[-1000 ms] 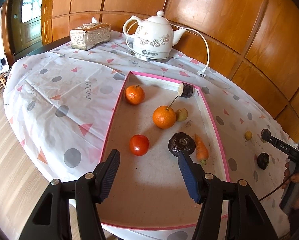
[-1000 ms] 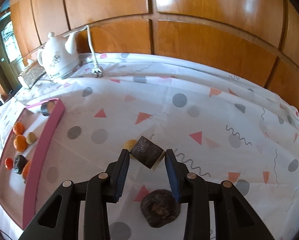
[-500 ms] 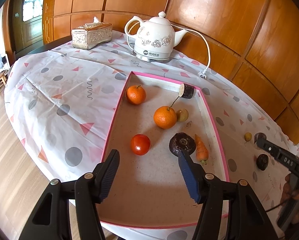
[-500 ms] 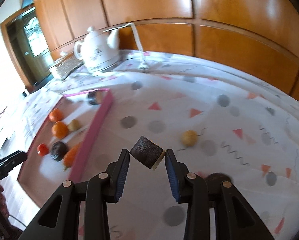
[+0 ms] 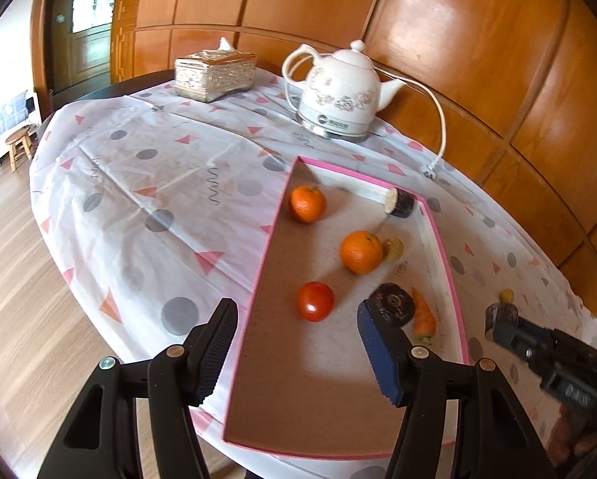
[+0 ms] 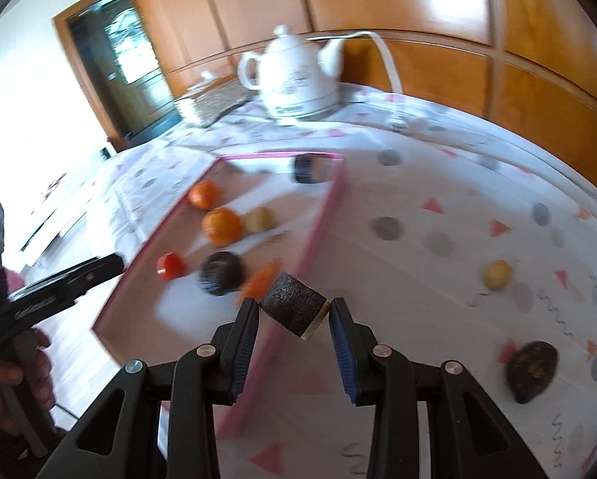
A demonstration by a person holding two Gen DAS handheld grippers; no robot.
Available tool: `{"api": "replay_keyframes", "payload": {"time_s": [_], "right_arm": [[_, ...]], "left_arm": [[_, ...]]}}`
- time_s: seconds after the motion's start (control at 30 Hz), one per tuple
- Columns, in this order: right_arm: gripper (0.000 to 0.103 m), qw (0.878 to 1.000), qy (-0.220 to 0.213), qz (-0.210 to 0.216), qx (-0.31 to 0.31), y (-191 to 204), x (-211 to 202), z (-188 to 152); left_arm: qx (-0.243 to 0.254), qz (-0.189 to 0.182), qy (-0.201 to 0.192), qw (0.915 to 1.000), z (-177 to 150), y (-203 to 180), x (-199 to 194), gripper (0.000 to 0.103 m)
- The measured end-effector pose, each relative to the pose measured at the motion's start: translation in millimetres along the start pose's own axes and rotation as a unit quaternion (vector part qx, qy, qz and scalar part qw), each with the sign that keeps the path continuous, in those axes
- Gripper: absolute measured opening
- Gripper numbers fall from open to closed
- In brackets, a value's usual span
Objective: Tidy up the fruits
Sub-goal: 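Carry the dark square piece into the tray and open the right gripper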
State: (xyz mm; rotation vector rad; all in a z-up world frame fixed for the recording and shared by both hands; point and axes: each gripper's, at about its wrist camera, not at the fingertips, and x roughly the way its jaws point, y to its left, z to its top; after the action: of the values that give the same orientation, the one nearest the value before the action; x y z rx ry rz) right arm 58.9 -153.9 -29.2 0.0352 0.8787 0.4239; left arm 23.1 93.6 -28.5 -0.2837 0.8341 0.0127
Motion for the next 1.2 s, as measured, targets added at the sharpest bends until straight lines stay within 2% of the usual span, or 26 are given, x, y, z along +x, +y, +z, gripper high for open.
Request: {"api": "replay_keyframes", "payload": {"time_s": [0.27, 0.67, 1.0, 1.2], "right_arm": [[0.037, 0.999, 0.025, 0.028, -0.038, 39, 17, -2], [0.038, 0.995, 0.074, 0.026, -0.061, 67, 51, -12], [0.038, 0.997, 0.061, 0.02, -0.05, 65, 46, -13], [0.038, 0.999, 0.035, 0.007, -0.035, 61, 31, -12]], "left_arm": [[-0.023, 0.016, 0.0, 0.9996, 1, 18, 1, 0.063], [-0.025, 0.016, 0.01, 0.9995, -2, 18, 7, 0.063], [-0.021, 0.016, 0.01, 0.9996, -3, 16, 7, 0.063], [-0.017, 0.014, 0.011, 0.9997, -5, 13, 6, 0.065]]}}
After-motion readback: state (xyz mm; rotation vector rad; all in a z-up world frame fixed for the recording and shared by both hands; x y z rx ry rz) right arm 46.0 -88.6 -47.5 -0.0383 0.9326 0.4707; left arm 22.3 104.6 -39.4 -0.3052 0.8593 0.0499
